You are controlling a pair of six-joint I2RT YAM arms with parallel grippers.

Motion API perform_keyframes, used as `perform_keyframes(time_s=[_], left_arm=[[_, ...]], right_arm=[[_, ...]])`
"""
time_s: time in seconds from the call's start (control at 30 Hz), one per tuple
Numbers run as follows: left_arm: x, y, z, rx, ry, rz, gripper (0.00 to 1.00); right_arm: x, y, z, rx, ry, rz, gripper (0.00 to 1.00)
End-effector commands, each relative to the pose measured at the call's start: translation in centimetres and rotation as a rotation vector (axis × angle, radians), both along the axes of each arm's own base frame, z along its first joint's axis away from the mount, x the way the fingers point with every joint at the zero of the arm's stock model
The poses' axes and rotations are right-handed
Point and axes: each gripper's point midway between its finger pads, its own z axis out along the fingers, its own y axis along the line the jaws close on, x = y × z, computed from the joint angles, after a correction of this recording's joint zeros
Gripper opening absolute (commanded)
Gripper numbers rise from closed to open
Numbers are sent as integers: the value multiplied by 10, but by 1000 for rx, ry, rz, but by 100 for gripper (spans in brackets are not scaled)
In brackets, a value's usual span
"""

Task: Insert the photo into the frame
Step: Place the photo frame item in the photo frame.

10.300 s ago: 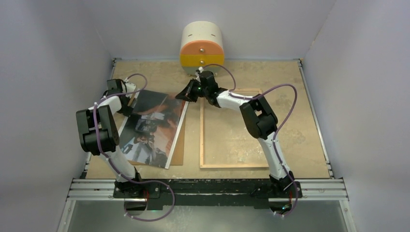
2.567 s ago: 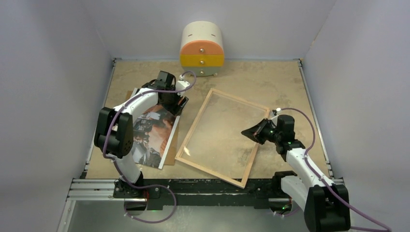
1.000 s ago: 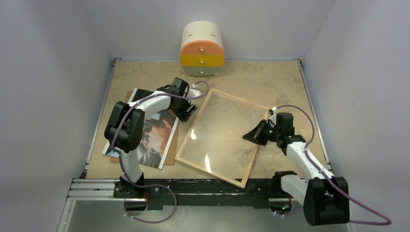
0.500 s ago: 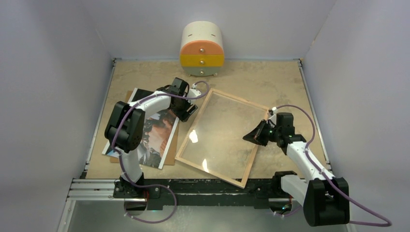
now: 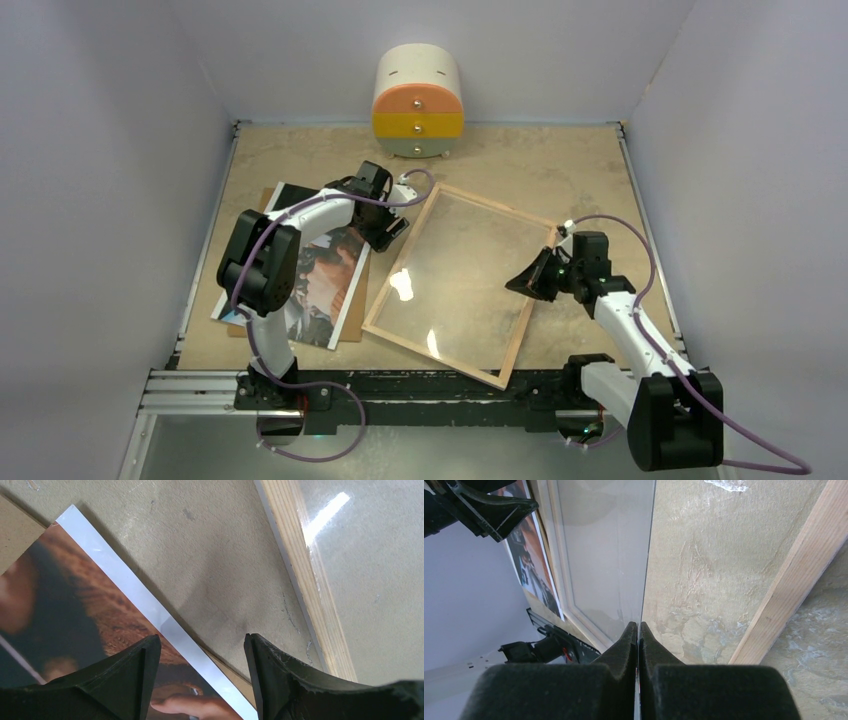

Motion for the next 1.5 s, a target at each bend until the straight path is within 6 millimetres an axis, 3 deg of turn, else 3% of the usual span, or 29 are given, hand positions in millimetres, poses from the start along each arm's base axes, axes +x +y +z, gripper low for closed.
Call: perform_keyframes(time_s=[0.0, 0.67, 0.9, 1.47], left_arm=[[5, -4, 3, -3, -30, -16, 66], [0, -5, 1, -4, -22, -30, 66], [-6, -10, -3, -14, -5, -44, 66], [-30, -13, -12, -23, 43, -89, 64]], right_arm=[[5, -3, 8, -18, -32, -5, 0], [17, -12, 25, -83, -87, 12, 0], [15, -3, 26, -15, -93, 24, 0], [25, 28, 92, 244, -347, 126, 0]])
